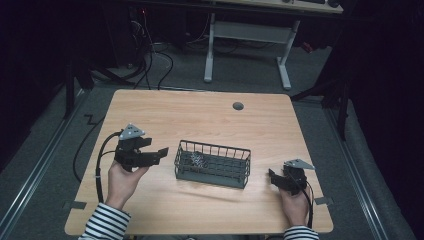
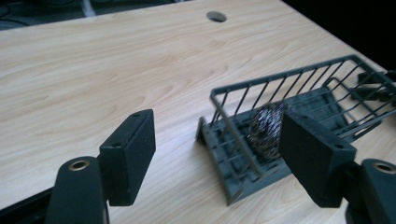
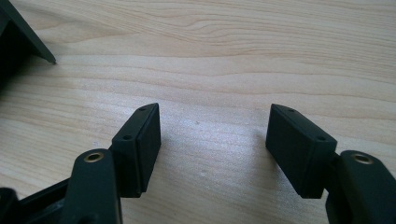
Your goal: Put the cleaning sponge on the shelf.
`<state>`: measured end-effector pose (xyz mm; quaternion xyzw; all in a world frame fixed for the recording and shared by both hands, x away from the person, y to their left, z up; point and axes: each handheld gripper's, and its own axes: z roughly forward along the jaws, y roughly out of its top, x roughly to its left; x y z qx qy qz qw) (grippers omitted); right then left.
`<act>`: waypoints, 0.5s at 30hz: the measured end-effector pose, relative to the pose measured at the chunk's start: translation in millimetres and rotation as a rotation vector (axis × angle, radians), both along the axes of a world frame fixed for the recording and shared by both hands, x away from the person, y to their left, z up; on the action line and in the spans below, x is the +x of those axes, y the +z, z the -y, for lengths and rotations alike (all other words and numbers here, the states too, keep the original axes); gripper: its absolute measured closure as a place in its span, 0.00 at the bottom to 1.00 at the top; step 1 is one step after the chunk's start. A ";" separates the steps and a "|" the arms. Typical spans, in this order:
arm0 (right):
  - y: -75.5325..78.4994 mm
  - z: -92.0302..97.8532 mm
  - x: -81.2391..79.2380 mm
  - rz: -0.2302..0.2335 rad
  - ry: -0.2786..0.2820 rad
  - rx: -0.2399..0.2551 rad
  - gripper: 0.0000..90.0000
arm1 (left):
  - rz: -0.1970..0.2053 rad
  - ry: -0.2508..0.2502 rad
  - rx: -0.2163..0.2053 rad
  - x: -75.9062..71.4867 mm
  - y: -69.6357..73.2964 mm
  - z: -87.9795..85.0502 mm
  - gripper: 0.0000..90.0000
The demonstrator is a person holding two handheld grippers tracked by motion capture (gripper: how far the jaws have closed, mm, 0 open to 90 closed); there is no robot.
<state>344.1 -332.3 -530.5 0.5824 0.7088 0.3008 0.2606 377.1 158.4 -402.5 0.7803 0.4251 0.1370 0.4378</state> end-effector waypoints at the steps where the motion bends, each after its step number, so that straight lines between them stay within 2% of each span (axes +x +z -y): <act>1: 0.0 -0.2 -0.1 -0.001 -0.001 0.001 0.40 | -0.003 0.005 0.002 -0.8 -1.7 -2.1 0.31; 7: 0.0 -0.3 -0.2 -0.001 -0.001 0.000 0.39 | -0.014 0.035 -0.008 -4.3 -8.3 -14.9 0.31; 15: 0.0 -0.5 -0.4 -0.002 -0.002 0.001 0.39 | -0.037 0.061 0.030 -9.5 -23.1 -25.1 0.31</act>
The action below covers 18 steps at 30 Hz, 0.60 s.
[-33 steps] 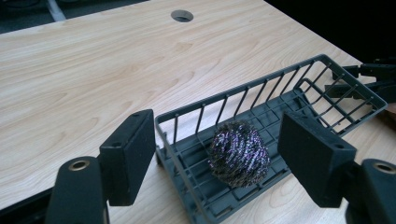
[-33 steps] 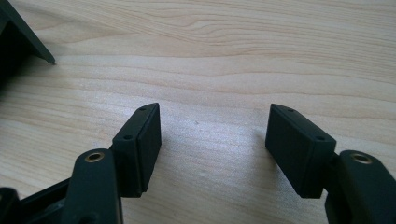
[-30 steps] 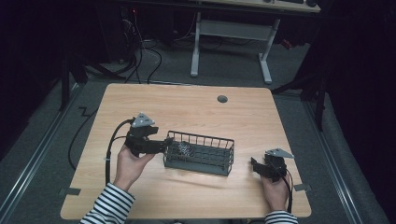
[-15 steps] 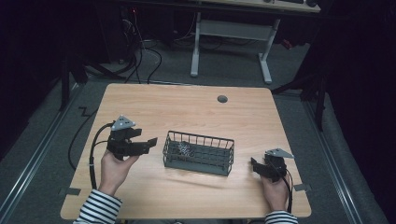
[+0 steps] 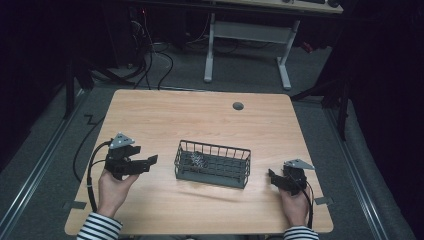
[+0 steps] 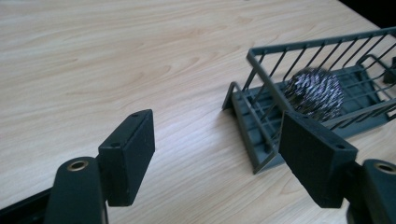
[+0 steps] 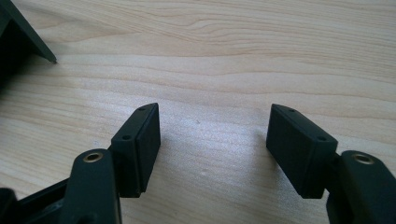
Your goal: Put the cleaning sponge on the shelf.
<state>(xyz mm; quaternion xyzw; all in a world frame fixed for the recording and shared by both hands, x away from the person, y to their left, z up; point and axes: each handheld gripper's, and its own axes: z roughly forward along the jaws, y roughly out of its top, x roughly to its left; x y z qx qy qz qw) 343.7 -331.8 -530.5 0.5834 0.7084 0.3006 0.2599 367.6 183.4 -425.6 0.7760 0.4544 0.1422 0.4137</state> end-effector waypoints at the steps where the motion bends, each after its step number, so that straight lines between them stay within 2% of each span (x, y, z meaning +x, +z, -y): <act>1: 0.0 0.1 0.0 0.000 0.000 -0.001 0.39 | -0.004 0.004 0.000 -0.4 -2.2 -1.6 0.31; 8: -0.1 0.1 0.0 0.000 0.001 -0.001 0.39 | -0.025 0.028 -0.001 -4.8 -13.5 -11.5 0.31; 18: 0.0 0.0 0.0 -0.001 0.001 0.000 0.39 | -0.065 0.083 -0.011 -8.7 -36.8 -29.2 0.31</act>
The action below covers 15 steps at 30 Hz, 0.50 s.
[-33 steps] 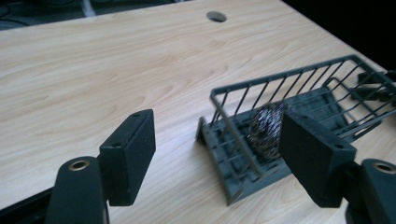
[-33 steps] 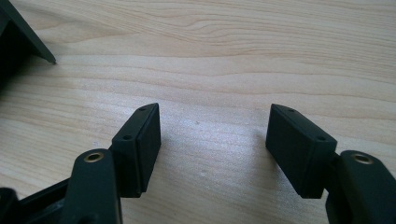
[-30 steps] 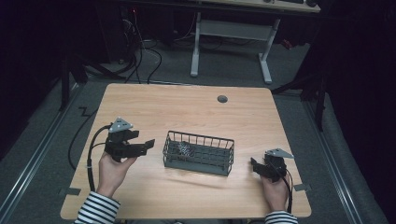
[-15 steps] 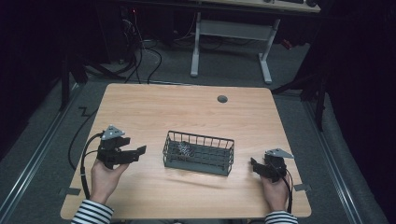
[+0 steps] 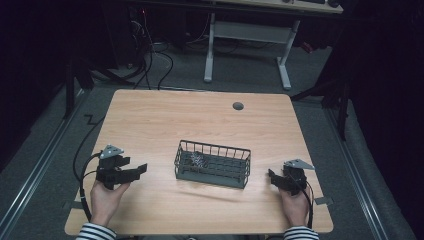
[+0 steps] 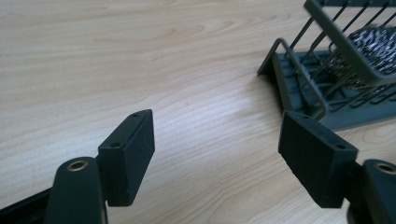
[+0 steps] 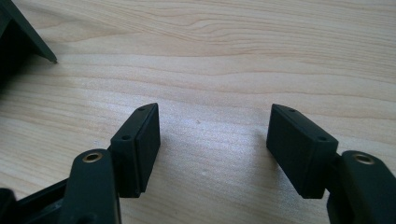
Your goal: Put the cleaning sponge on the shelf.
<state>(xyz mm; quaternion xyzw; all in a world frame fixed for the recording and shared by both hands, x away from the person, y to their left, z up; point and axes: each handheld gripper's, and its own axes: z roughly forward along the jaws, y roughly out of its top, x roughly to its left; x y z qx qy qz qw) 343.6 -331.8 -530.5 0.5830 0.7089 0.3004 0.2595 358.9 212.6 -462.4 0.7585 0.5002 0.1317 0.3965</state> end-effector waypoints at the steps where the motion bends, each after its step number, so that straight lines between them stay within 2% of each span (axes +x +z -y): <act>1: 0.0 0.0 0.0 0.000 0.000 0.000 0.39 | -0.004 0.003 0.002 -0.4 -2.0 -1.1 0.31; 15: 0.0 -0.1 0.0 0.000 0.000 0.000 0.39 | -0.045 0.036 -0.003 -2.3 -28.1 -8.8 0.31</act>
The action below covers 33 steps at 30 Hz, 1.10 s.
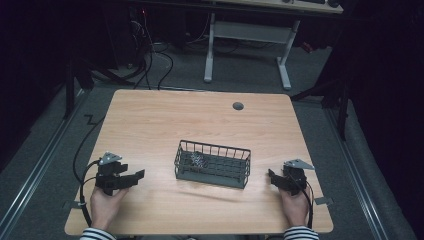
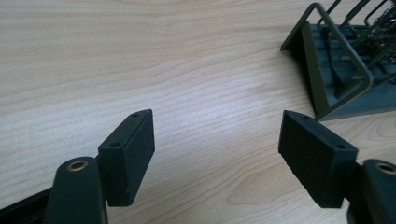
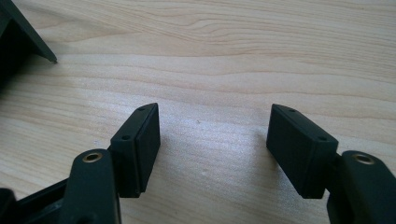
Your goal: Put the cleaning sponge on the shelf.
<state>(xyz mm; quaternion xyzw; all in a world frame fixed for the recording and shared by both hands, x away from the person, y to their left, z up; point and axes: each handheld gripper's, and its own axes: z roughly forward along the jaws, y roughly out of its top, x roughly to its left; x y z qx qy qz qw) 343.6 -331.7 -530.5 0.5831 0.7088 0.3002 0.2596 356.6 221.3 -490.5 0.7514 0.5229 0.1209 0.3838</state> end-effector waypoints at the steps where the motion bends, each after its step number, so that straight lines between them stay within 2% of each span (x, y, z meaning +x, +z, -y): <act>1: 0.0 0.1 0.0 0.001 0.001 -0.001 0.39 | 0.012 0.010 0.024 -0.2 -2.8 0.9 0.31; 2: 0.0 0.1 0.0 0.001 0.001 -0.001 0.39 | 0.012 0.010 0.024 -0.2 -2.8 0.9 0.31; 3: 0.0 0.1 0.1 0.001 0.001 -0.001 0.39 | 0.020 0.013 0.042 -0.6 -5.6 2.1 0.31; 12: 0.0 0.1 0.1 0.001 0.002 -0.001 0.39 | 0.028 0.036 0.066 1.3 -17.0 2.8 0.32; 15: -0.1 0.1 0.1 0.001 0.001 -0.001 0.39 | 0.056 0.057 0.115 1.3 -23.3 4.1 0.33; 21: 0.0 0.1 0.0 0.000 0.001 0.000 0.39 | 0.077 0.077 0.140 2.5 -31.2 5.5 0.33; 24: 0.0 0.2 0.1 0.001 0.002 0.000 0.39 | 0.087 0.089 0.160 8.9 -35.1 5.4 0.33; 28: 0.0 0.2 0.1 0.001 0.001 0.000 0.39 | 0.082 0.108 0.164 13.3 -40.0 7.0 0.33; 29: 0.0 0.2 0.1 0.001 0.001 0.000 0.39 | 0.086 0.107 0.185 14.6 -42.5 9.9 0.33; 31: 0.0 0.2 0.1 0.001 0.002 0.000 0.39 | 0.090 0.107 0.194 14.5 -43.9 11.1 0.33; 33: -0.1 0.4 0.2 0.001 0.003 0.001 0.39 | 0.100 0.115 0.187 14.6 -45.3 10.8 0.33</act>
